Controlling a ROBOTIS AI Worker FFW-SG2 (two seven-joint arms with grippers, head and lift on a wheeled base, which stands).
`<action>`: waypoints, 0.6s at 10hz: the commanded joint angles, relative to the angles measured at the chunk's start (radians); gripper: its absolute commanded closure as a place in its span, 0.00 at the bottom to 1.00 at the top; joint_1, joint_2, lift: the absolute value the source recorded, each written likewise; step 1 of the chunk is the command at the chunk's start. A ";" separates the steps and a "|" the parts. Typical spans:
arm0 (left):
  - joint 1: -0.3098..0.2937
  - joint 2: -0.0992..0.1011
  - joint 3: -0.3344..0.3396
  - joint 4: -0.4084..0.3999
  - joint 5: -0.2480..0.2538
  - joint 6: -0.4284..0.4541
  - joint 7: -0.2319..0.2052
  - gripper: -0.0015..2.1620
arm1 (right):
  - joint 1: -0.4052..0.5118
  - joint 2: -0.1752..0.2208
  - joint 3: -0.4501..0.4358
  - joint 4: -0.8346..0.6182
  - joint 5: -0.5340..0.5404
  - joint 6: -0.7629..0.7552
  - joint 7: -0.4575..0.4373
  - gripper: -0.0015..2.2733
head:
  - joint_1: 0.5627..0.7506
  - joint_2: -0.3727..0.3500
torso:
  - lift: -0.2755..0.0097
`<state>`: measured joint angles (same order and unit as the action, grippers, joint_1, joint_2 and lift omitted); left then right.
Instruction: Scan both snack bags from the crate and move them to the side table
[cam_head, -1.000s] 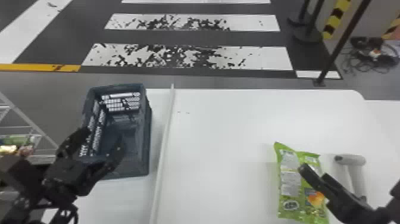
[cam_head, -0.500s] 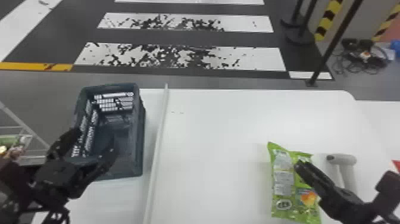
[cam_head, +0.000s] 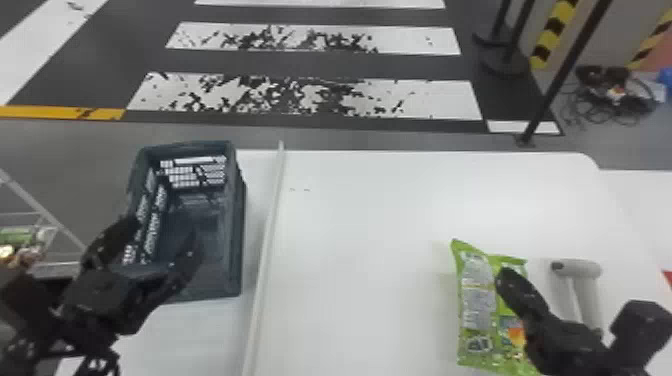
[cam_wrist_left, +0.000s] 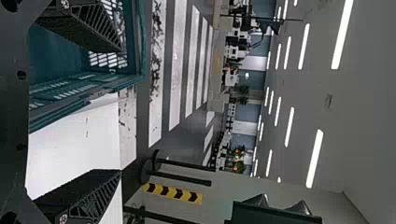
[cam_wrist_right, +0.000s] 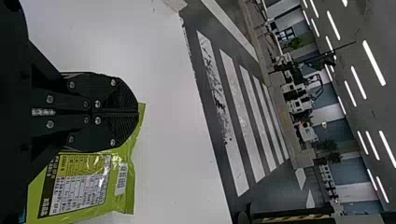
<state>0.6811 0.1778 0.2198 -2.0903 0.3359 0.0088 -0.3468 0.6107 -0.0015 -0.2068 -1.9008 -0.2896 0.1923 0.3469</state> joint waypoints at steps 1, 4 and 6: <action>-0.002 0.000 -0.004 0.003 0.000 0.000 0.000 0.03 | 0.012 0.002 0.024 0.040 0.044 -0.089 -0.009 0.99 | 0.70 0.56 | 0.86; -0.002 0.000 -0.005 0.009 0.000 0.000 -0.001 0.03 | 0.006 0.002 0.089 0.114 0.148 -0.205 -0.054 0.99 | 0.70 0.57 | 0.86; -0.002 0.002 -0.005 0.009 0.000 -0.003 -0.001 0.03 | -0.002 0.002 0.104 0.154 0.179 -0.257 -0.075 0.99 | 0.70 0.60 | 0.86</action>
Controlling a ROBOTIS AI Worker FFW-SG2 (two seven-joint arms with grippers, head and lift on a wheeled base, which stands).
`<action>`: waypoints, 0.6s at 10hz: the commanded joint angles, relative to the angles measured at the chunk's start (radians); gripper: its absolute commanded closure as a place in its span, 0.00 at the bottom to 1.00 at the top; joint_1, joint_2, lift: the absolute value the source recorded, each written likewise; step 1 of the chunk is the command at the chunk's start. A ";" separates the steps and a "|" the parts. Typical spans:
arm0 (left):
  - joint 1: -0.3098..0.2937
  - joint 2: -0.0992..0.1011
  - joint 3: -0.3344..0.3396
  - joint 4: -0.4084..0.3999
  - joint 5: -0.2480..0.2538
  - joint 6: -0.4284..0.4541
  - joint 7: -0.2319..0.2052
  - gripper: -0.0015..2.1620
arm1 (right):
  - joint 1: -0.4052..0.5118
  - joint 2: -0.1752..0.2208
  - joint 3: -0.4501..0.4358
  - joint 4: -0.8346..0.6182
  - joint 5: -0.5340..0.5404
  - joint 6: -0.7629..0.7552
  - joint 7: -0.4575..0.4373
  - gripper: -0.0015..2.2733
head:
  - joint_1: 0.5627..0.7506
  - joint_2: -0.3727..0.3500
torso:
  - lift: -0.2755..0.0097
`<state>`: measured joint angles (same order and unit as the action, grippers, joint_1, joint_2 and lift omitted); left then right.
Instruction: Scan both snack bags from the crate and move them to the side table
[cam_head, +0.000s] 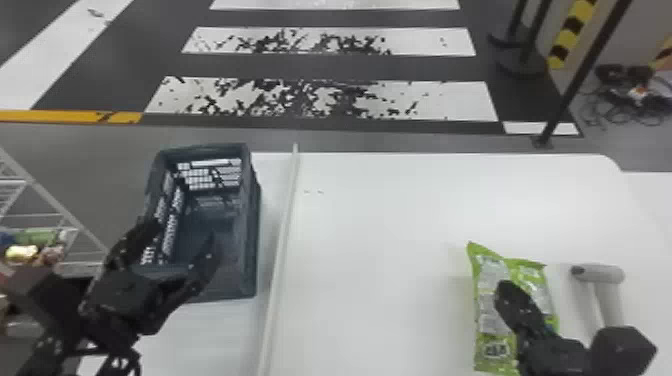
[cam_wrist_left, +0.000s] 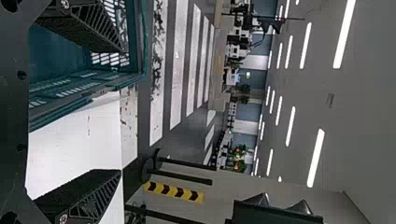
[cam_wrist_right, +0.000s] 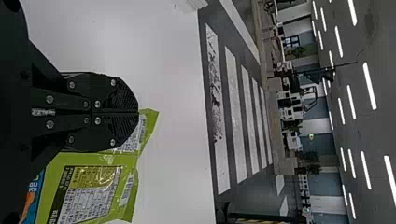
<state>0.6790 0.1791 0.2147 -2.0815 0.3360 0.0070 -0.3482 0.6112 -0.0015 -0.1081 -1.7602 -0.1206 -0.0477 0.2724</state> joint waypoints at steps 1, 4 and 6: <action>0.001 0.000 0.000 -0.002 0.001 -0.002 0.000 0.03 | -0.005 0.002 0.005 0.033 0.010 -0.051 -0.007 0.99 | 0.70 0.61 | 0.86; 0.001 0.005 0.003 -0.002 0.001 -0.002 0.000 0.03 | -0.018 -0.023 -0.005 0.076 0.007 -0.103 -0.030 0.99 | 0.70 0.60 | 0.86; 0.001 0.006 0.005 -0.002 0.001 -0.002 0.002 0.03 | -0.031 -0.029 -0.013 0.116 0.010 -0.122 -0.029 0.99 | 0.70 0.57 | 0.86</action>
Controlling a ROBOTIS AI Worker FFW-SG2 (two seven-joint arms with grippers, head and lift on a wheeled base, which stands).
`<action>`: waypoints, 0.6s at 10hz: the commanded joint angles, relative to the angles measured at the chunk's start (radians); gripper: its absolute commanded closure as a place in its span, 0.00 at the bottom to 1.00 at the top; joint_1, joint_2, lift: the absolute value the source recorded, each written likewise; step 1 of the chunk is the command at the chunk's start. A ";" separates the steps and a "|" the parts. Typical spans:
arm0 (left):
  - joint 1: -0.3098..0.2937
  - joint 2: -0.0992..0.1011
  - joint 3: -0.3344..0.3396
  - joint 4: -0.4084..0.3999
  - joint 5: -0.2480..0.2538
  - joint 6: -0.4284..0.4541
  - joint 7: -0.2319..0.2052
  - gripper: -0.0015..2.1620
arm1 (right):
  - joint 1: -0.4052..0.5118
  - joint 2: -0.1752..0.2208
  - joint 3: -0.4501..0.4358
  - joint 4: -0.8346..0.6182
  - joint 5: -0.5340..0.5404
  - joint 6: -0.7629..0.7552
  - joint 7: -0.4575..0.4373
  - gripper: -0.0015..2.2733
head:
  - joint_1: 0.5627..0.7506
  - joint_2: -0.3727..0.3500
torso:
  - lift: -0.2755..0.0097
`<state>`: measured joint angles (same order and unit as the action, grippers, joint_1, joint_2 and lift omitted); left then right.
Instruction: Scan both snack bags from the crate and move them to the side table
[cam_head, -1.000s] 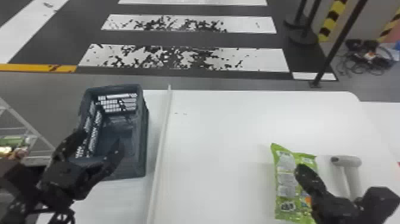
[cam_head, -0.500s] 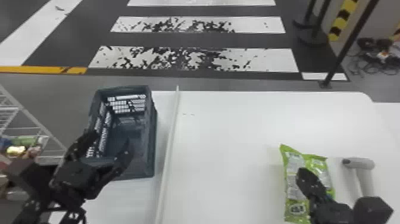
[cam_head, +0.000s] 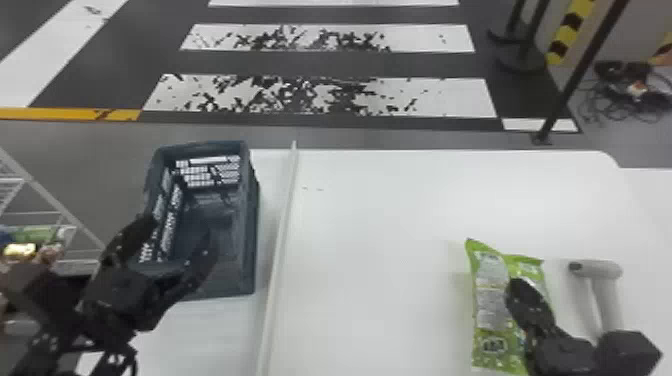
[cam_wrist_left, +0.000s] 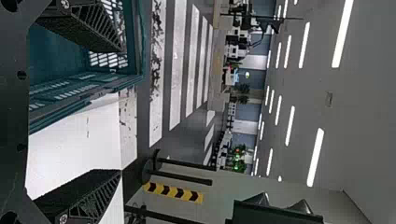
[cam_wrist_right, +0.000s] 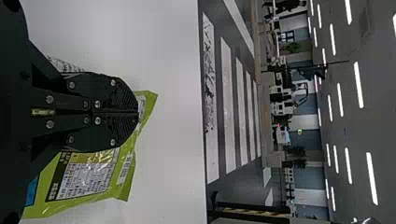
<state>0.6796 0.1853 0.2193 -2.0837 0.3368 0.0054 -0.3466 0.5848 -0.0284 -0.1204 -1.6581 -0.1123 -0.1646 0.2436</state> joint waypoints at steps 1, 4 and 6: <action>0.000 0.002 0.000 0.001 0.001 0.000 0.000 0.03 | -0.017 -0.004 -0.002 0.046 0.002 -0.023 0.000 0.99 | 0.70 0.57 | 0.86; 0.006 0.003 0.006 0.002 -0.001 -0.009 -0.002 0.03 | -0.069 -0.024 0.013 0.156 0.033 -0.109 0.000 0.99 | 0.70 0.56 | 0.86; 0.006 0.008 0.008 0.005 0.001 -0.009 -0.002 0.03 | -0.086 -0.041 0.019 0.213 0.059 -0.164 0.017 0.99 | 0.70 0.57 | 0.86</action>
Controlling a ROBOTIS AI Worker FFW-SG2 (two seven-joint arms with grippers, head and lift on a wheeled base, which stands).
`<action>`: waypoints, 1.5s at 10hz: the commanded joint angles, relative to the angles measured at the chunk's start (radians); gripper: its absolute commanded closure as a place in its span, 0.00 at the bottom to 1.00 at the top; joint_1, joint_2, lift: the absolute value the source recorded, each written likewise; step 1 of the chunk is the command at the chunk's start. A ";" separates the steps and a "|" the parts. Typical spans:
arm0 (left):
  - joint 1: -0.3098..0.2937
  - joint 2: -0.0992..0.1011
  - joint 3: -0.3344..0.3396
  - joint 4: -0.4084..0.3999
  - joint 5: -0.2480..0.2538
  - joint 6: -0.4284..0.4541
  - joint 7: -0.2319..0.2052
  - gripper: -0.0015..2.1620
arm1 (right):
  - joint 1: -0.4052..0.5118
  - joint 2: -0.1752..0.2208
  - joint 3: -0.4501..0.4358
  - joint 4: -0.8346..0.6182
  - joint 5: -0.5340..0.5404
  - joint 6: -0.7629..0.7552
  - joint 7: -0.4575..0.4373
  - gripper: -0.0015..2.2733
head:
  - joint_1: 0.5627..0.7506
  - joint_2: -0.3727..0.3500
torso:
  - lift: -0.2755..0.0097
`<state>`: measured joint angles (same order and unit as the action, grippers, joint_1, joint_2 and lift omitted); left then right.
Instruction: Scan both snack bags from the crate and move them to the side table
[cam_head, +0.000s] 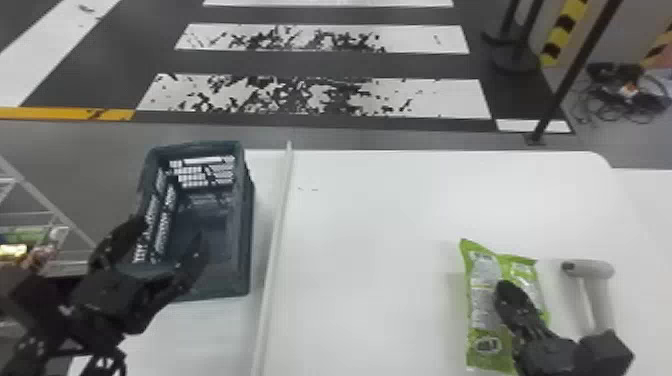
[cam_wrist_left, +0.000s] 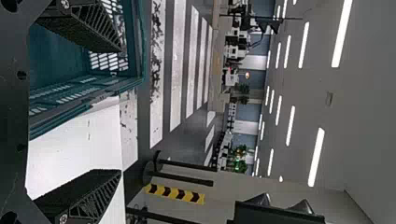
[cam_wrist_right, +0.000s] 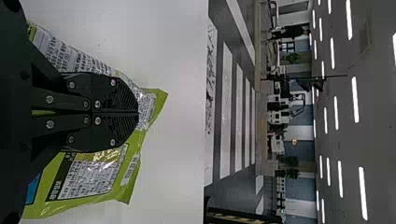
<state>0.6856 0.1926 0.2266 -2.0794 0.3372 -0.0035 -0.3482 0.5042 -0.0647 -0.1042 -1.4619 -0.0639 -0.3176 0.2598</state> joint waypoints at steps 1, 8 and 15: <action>-0.001 0.001 0.000 0.004 0.000 0.000 0.000 0.03 | -0.013 -0.006 0.003 0.043 0.035 -0.036 0.007 0.99 | 0.70 0.57 | 0.86; -0.003 -0.004 -0.006 0.015 -0.003 -0.012 -0.002 0.03 | -0.055 -0.061 0.012 0.152 0.055 -0.054 0.116 0.99 | 0.70 0.60 | 0.86; -0.023 -0.002 -0.015 0.024 -0.003 -0.012 0.000 0.03 | 0.135 -0.066 -0.107 -0.256 -0.099 0.050 0.150 0.00 | 0.70 0.53 | 0.86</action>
<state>0.6648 0.1890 0.2145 -2.0572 0.3344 -0.0160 -0.3481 0.6278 -0.1304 -0.1951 -1.6767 -0.1583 -0.2935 0.4109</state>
